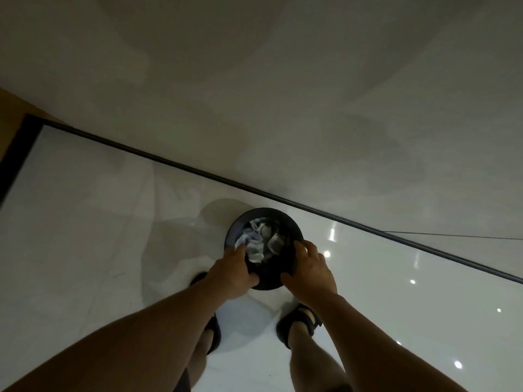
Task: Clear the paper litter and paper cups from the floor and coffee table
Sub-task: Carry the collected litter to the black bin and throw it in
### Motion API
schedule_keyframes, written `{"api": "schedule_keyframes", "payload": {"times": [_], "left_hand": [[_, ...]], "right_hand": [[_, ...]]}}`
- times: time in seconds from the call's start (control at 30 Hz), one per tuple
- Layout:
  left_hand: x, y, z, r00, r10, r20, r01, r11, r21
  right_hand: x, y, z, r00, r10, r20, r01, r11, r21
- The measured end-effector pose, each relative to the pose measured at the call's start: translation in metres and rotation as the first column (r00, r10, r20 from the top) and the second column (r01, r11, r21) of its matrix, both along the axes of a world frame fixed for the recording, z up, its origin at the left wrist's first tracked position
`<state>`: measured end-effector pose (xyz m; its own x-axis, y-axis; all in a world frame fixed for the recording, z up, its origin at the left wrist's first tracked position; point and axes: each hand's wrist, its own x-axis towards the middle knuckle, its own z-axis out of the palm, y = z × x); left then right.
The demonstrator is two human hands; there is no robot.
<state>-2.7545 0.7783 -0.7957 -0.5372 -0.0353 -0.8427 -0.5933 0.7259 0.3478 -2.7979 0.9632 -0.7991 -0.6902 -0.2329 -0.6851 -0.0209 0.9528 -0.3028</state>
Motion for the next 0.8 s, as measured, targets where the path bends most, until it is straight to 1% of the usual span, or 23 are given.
{"api": "schedule_keyframes", "payload": {"times": [0.13,0.23,0.33,0.47,0.53,0.6,0.7,0.8], "left_hand": [[-0.004,-0.001,0.053,1.000,0.007,-0.028,-0.008,1.000,-0.009],[-0.017,-0.001,0.110,0.993,-0.015,-0.117,0.017,1.000,0.014],[-0.030,-0.002,0.171,0.977,-0.089,-0.193,0.088,0.996,-0.012],[-0.036,0.005,0.252,0.936,-0.242,-0.256,0.230,0.970,-0.077],[-0.035,0.014,0.288,0.904,-0.315,-0.290,0.299,0.949,-0.099],[-0.031,0.027,0.318,0.864,-0.398,-0.309,0.377,0.917,-0.127],[-0.022,0.055,0.353,0.779,-0.550,-0.302,0.512,0.835,-0.199],[-0.017,0.101,0.381,0.674,-0.662,-0.329,0.607,0.749,-0.264]], "right_hand": [[0.013,0.012,0.053,0.999,-0.044,0.006,0.044,0.998,0.036],[0.015,0.015,0.107,0.997,-0.077,-0.017,0.078,0.996,0.036],[0.012,0.016,0.170,0.989,-0.126,-0.072,0.127,0.992,0.020],[0.022,0.024,0.253,0.955,-0.251,-0.159,0.250,0.968,-0.024],[0.036,0.033,0.289,0.933,-0.302,-0.195,0.301,0.953,-0.039],[0.055,0.047,0.320,0.922,-0.320,-0.220,0.320,0.947,-0.033],[0.086,0.083,0.359,0.895,-0.370,-0.250,0.378,0.926,-0.018],[0.117,0.132,0.388,0.837,-0.467,-0.285,0.482,0.876,-0.020]]}}
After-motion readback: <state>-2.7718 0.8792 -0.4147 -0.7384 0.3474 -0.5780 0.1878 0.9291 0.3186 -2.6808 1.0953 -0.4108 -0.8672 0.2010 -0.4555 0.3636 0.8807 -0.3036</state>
